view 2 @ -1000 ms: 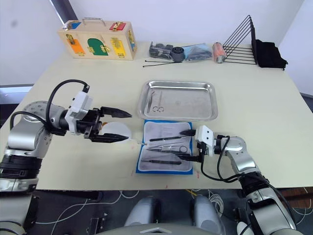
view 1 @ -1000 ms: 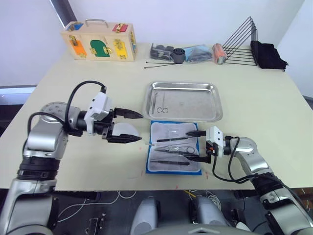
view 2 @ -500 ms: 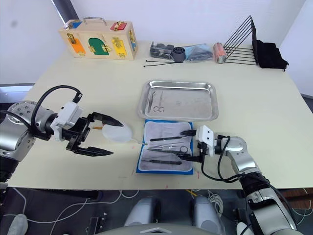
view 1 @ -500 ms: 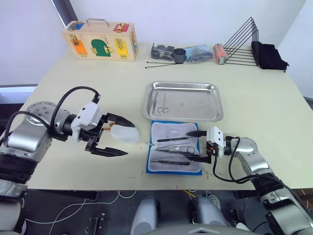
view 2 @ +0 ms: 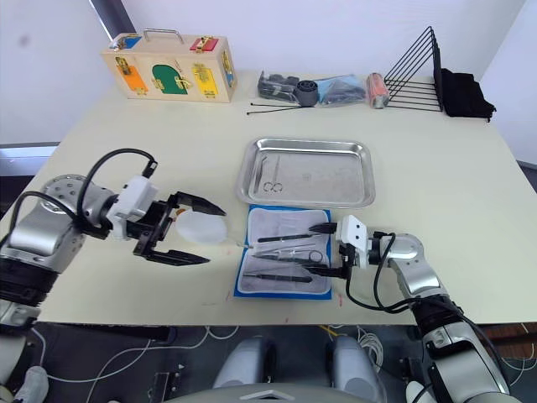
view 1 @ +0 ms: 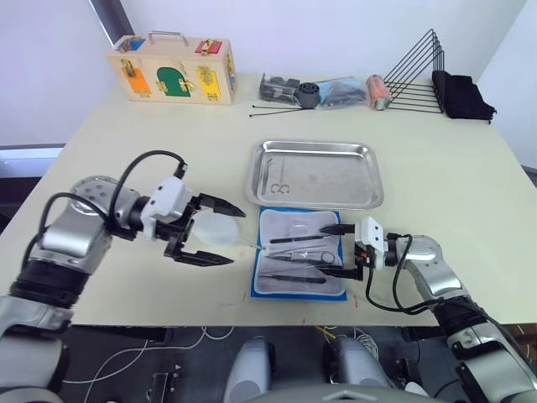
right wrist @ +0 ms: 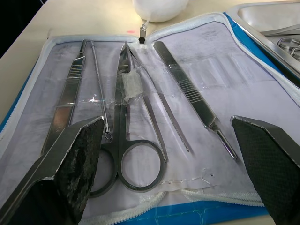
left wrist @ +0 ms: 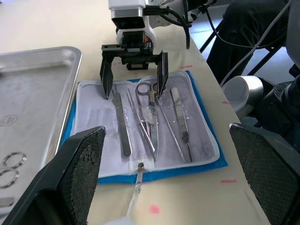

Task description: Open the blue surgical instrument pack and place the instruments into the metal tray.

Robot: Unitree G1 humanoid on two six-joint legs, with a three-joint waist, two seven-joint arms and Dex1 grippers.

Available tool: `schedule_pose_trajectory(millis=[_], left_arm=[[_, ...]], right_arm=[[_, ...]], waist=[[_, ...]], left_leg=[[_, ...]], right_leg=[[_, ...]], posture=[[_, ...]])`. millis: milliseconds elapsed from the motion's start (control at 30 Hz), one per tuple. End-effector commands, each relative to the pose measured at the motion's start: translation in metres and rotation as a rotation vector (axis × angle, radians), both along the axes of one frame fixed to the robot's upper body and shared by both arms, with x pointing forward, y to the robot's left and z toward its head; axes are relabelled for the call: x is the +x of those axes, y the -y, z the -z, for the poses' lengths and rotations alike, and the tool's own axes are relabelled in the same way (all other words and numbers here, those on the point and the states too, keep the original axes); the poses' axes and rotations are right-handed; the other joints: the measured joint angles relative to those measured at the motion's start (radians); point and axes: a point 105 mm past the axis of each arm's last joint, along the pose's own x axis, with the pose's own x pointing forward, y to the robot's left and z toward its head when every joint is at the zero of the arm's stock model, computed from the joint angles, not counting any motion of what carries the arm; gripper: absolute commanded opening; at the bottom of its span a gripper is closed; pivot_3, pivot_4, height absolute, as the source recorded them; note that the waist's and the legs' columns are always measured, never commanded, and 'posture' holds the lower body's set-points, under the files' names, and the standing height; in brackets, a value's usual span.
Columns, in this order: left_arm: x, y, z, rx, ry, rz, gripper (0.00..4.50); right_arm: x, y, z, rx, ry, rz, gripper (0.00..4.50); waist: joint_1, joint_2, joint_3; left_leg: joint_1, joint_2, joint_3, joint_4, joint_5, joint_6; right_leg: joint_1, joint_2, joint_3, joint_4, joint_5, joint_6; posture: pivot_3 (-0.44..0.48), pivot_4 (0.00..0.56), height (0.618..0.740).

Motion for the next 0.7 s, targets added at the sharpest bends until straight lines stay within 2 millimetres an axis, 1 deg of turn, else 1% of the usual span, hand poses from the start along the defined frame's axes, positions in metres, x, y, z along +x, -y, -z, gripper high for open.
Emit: schedule_pose_trajectory(millis=[33, 133, 400, 567, 700], left_arm=[[0.000, 0.007, 0.003, 0.024, 0.026, 0.066, 4.47], [0.003, 0.012, 0.011, 0.034, 0.031, 0.073, 4.47], [0.013, 0.022, 0.021, 0.021, 0.009, 0.065, 4.47], [0.026, 0.029, 0.032, 0.044, 0.008, 0.026, 4.47], [0.033, 0.039, 0.039, 0.049, 0.007, 0.015, 4.47]], right_arm=[[-0.014, 0.013, 0.042, -0.120, -0.154, 0.019, 4.50], [-0.015, 0.013, 0.041, -0.117, -0.154, 0.005, 4.50], [-0.021, 0.015, 0.038, -0.103, -0.178, -0.047, 4.50], [-0.022, 0.017, 0.040, -0.128, -0.182, -0.066, 4.50], [-0.022, 0.019, 0.041, -0.142, -0.174, -0.071, 4.50]], waist=[[0.000, -0.001, 0.000], [0.000, 0.000, 0.000], [0.003, 0.000, 0.000], [0.007, 0.001, 0.001], [0.007, 0.001, 0.001]], left_leg=[[0.000, 0.000, 0.000, 0.000, 0.000, 0.000], [0.000, 0.000, 0.000, 0.000, 0.000, 0.000], [-0.001, 0.000, -0.001, 0.000, 0.000, 0.000], [-0.001, -0.001, -0.001, 0.000, 0.000, 0.000], [-0.001, -0.001, -0.001, 0.000, 0.000, 0.000]], right_leg=[[0.000, 0.000, 0.000, 0.000, 0.000, 0.000], [0.000, 0.000, 0.000, 0.000, 0.000, 0.000], [0.000, 0.000, 0.000, 0.000, 0.000, 0.000], [0.000, 0.000, -0.001, 0.000, 0.000, 0.000], [0.000, 0.000, -0.001, 0.000, 0.000, 0.000]], posture=[[0.000, 0.150, 0.740], [0.000, 0.150, 0.740], [0.000, 0.150, 0.740], [0.000, 0.150, 0.740], [0.000, 0.150, 0.740]])
